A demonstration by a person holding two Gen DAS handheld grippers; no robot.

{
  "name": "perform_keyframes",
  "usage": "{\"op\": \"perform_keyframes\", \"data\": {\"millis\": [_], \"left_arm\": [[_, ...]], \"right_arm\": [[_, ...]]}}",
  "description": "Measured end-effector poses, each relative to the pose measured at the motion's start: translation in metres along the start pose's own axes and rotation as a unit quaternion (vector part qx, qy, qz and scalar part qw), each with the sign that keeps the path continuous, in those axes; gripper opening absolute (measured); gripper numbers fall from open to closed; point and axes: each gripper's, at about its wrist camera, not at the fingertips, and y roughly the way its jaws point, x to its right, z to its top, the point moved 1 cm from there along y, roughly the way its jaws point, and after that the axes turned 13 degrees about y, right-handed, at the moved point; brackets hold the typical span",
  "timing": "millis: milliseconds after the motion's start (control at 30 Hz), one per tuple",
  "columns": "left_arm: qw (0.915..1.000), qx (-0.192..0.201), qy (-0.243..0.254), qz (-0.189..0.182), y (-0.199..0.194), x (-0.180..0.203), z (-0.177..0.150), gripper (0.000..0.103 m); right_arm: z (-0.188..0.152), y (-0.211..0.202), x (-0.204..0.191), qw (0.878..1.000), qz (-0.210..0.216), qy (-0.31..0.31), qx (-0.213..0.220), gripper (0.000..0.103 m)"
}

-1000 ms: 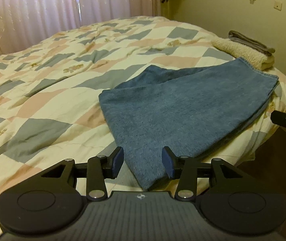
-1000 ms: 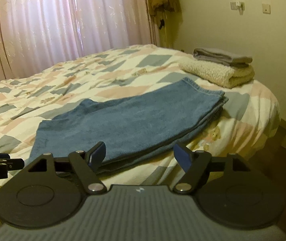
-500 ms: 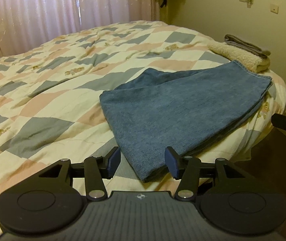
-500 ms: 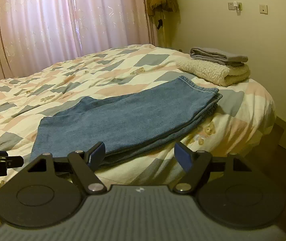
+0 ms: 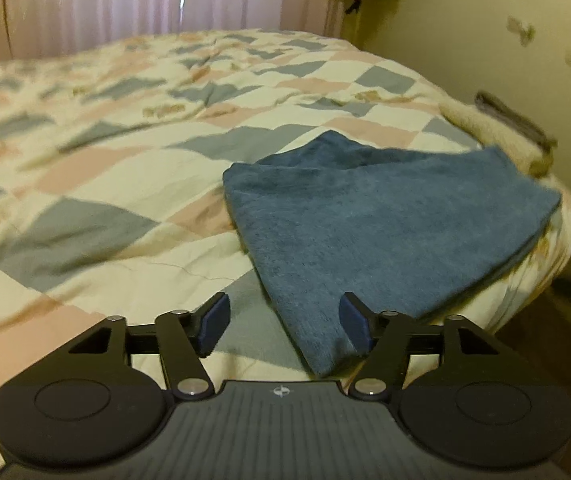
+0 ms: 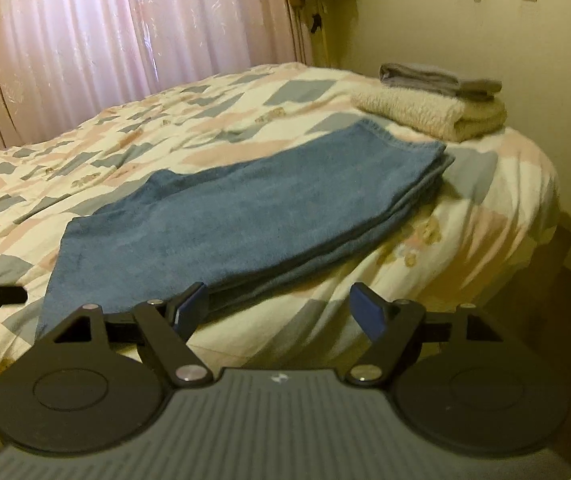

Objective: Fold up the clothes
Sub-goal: 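Grasp the folded jeans edge with both grippers and lift it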

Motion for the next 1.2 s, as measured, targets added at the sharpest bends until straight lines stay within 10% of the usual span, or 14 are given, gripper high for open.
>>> {"op": "perform_keyframes", "data": {"millis": [233, 367, 633, 833, 1200], "left_arm": [[0.9962, 0.002, -0.068, -0.053, 0.053, -0.058, 0.024, 0.074], [0.9928, -0.004, -0.092, -0.077, 0.086, -0.071, 0.037, 0.074], [0.9778, -0.011, -0.155, -0.141, 0.145, -0.083, 0.044, 0.073], [0.9733, -0.008, -0.150, -0.174, 0.158, -0.092, 0.051, 0.039], [0.9698, -0.013, -0.128, -0.207, 0.161, -0.107, 0.054, 0.045]], "right_arm": [[-0.007, 0.017, -0.031, 0.998, 0.051, -0.043, 0.009, 0.067], [-0.007, 0.027, -0.057, 0.992, 0.084, -0.089, 0.026, 0.033], [0.000, 0.068, -0.067, 0.992, 0.085, -0.089, -0.017, 0.036], [-0.017, 0.064, -0.082, 0.988, 0.099, -0.120, -0.021, 0.039], [-0.099, 0.034, -0.184, 0.922, 0.144, -0.358, 0.001, 0.059]]}}
